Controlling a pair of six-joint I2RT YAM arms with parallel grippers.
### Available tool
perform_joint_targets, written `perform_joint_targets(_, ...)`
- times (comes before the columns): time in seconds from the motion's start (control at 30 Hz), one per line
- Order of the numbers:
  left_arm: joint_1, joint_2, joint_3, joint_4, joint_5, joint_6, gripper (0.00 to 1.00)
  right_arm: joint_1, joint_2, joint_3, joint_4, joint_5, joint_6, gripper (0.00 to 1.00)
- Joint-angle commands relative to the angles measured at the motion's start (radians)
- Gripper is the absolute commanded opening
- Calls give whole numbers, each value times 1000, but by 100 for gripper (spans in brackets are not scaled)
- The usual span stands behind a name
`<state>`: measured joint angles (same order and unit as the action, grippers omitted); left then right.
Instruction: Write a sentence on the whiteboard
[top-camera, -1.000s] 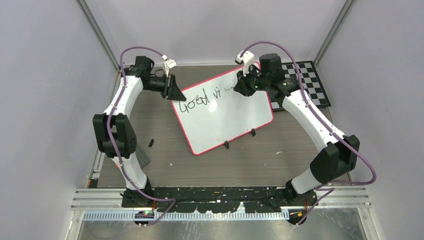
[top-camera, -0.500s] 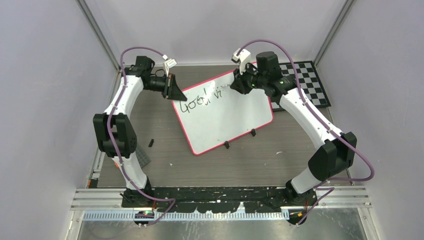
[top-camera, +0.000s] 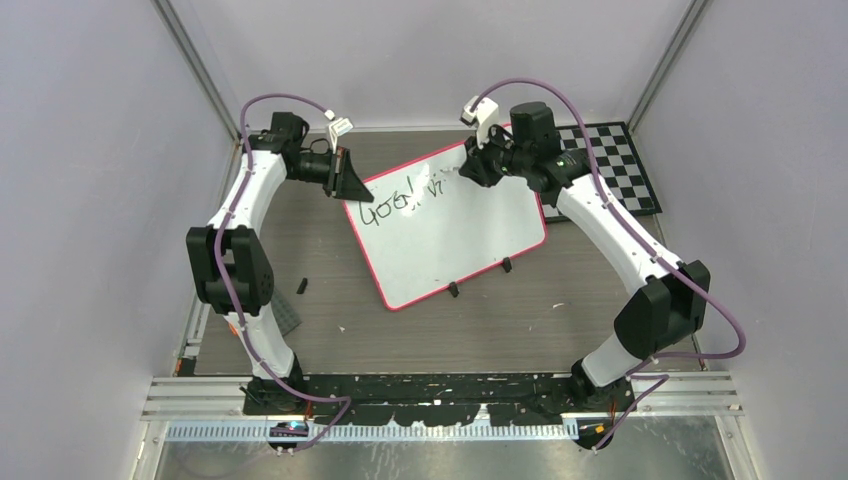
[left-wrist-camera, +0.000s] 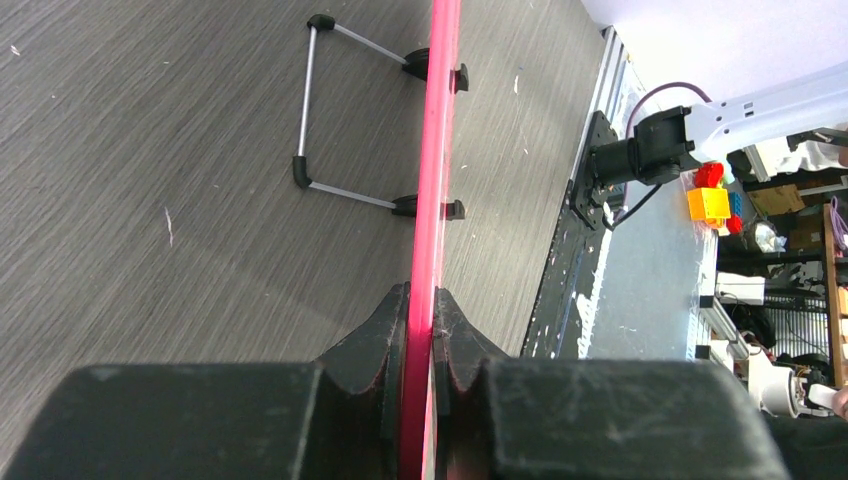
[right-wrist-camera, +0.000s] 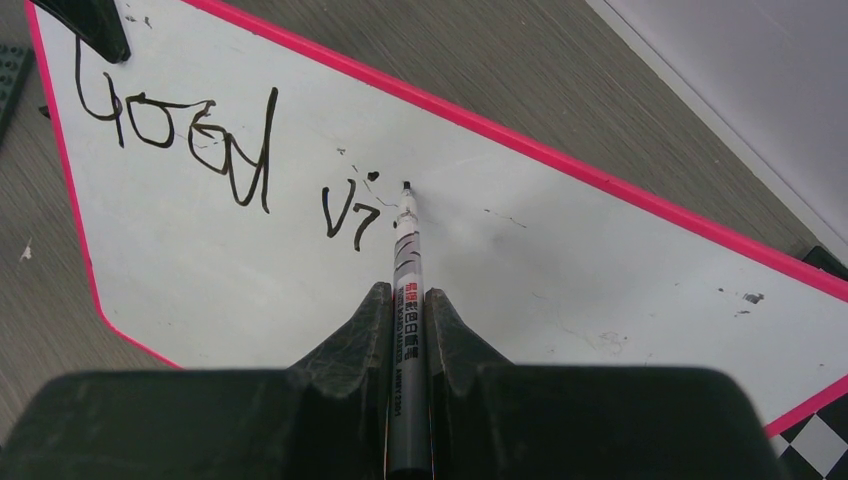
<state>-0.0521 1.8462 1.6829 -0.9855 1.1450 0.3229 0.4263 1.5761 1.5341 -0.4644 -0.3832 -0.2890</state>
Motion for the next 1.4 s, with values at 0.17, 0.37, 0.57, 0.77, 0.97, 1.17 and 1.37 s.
perform_joint_targets(0.17,-2,10,32,-1,-40,49,0,5,-57,-70,11,30,-22,0)
perform_joint_targets(0.37,-2,7,28,-1,-37,53,0,6,-87,-111,4,30,-16,0)
perform_joint_targets(0.57,-3,0,21,-1,-38,55,0,7,-88,-112,-1,27,-22,0)
perform_joint_targets(0.77,-2,-4,17,-3,-39,56,0,6,-66,-67,20,32,-10,0)
perform_joint_targets(0.97,-2,-2,18,-4,-37,59,0,7,-40,-23,38,40,-6,0)
perform_joint_targets(1.17,-2,2,27,-21,-41,76,0,8,-25,2,29,45,-4,0)
perform_joint_targets(1.37,-2,7,28,-25,-39,81,0,2,-42,-18,-1,68,-33,0)
